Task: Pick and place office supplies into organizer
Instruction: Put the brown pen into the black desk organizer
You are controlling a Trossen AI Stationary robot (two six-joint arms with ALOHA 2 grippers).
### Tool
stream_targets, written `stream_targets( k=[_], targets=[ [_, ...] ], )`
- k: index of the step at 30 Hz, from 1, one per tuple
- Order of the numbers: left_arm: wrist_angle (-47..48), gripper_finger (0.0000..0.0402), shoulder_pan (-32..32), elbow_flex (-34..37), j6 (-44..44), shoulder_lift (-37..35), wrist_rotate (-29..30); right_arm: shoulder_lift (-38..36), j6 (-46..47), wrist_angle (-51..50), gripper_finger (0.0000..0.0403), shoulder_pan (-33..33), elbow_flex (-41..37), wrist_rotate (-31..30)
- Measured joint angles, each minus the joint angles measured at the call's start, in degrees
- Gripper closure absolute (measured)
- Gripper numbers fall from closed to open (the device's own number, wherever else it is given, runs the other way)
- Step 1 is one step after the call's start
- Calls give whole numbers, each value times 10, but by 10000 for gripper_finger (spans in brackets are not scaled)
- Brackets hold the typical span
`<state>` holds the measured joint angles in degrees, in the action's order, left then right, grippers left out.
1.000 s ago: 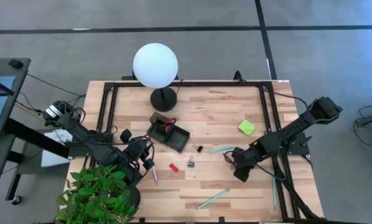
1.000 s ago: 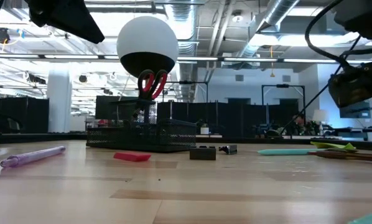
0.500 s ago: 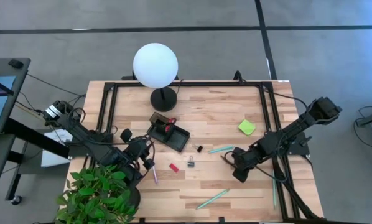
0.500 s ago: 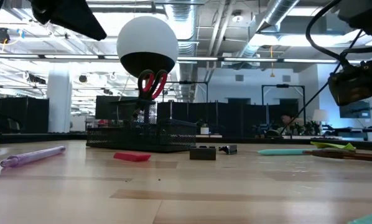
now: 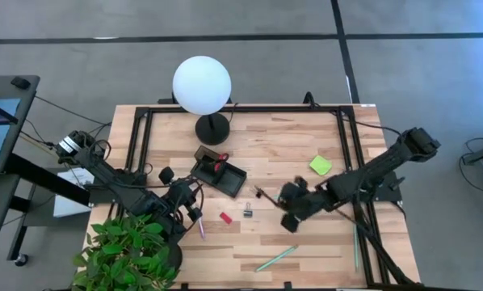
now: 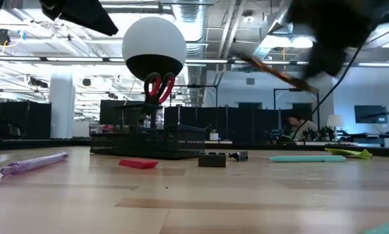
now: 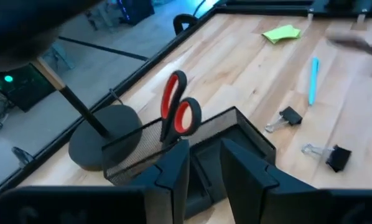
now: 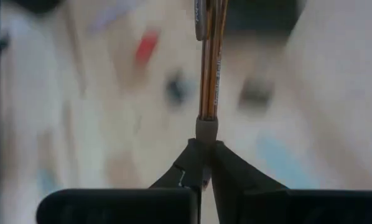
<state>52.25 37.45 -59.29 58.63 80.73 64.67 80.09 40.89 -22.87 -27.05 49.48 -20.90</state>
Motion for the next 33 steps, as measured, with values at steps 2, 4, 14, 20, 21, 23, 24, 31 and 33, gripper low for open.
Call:
stream_targets(
  k=[2, 4, 14, 20, 21, 23, 24, 31, 33],
  targets=[
    [-2, 316, 1, 0, 0, 0, 24, 0, -50, 2, 391, 6, 25, -64],
    [-1, 316, 4, 0, 0, -1, 62, 0, -102, 36, 394, 18, 44, -124],
    [44, 316, 9, -32, -1, -2, 208, 52, -394, 400, 402, 132, 55, -118],
    [27, 316, -20, -32, -3, -2, 160, 140, -414, 500, 402, 172, 54, -66],
    [23, 316, -24, -32, -19, -2, 152, 155, -415, 520, 402, 176, 54, -64],
    [4, 315, -30, -32, -59, -2, 140, 180, -417, 559, 402, 182, 54, -63],
    [-12, 314, -33, -32, -78, -2, 137, 192, -425, 585, 402, 184, 54, -62],
    [-151, 292, -45, -32, -241, -2, 120, 248, -469, 741, 402, 185, 55, -61],
    [-209, 279, -53, -32, -305, -2, 91, 253, -470, 750, 402, 185, 55, -60]
  ],
)
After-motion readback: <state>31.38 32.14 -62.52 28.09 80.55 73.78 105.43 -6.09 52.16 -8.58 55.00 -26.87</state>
